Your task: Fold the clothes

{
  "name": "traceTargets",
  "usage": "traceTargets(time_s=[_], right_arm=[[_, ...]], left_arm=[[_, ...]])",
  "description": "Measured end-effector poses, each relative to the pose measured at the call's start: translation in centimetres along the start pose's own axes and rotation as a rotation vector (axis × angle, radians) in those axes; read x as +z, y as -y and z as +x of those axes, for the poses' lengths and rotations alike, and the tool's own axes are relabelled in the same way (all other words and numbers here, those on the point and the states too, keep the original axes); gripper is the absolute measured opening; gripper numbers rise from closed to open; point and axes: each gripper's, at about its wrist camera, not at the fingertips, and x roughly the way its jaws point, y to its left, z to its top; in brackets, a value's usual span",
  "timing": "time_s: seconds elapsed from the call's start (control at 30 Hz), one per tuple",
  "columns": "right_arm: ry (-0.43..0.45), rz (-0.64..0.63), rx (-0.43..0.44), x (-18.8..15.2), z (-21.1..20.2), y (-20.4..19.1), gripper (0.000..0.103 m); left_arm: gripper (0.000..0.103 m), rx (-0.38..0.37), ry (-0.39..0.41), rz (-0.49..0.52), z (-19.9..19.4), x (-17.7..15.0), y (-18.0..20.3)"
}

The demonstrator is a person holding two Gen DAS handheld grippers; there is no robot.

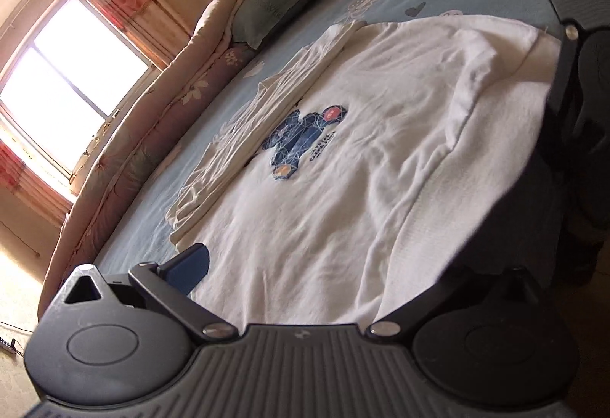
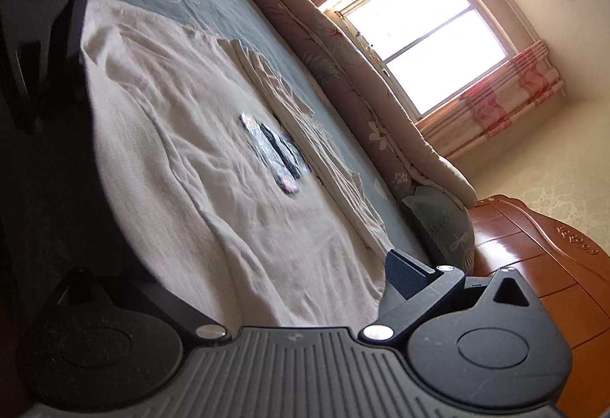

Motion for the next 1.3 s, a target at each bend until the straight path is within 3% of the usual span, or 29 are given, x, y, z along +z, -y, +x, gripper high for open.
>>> traceTargets(time_s=[0.17,0.33,0.47,0.7,0.93,1.3], right_arm=[[-0.012,-0.032,-0.037,1.1,0.7,-0.9,0.103],[-0.061,-0.011,-0.132,-0.3,0.5,0.7,0.103],[-0.066,0.02,-0.13,-0.7,0.4,1.6,0.103],[-0.049,0.048,-0.214,-0.6,-0.4,2.7,0.103],[-0.048,0.045,-0.217,-0.4,-0.7,3.5,0.103],[-0.05,-0.032,-0.241,-0.7,0.5,4.2,0.103]], left_arm=[[0.102,0.013,0.015,0.046,0.4,0.9,1.2],[0.103,0.13,-0.04,0.107,0.9,-0.5,0.7],[0.103,0.151,-0.046,0.137,0.8,-0.4,0.8],[0.103,0.195,-0.031,0.155,0.2,-0.5,-0.3],[0.103,0.213,-0.067,0.118,1.2,-0.6,-1.4],[0.103,0.271,-0.017,0.181,1.1,0.6,-3.0]])
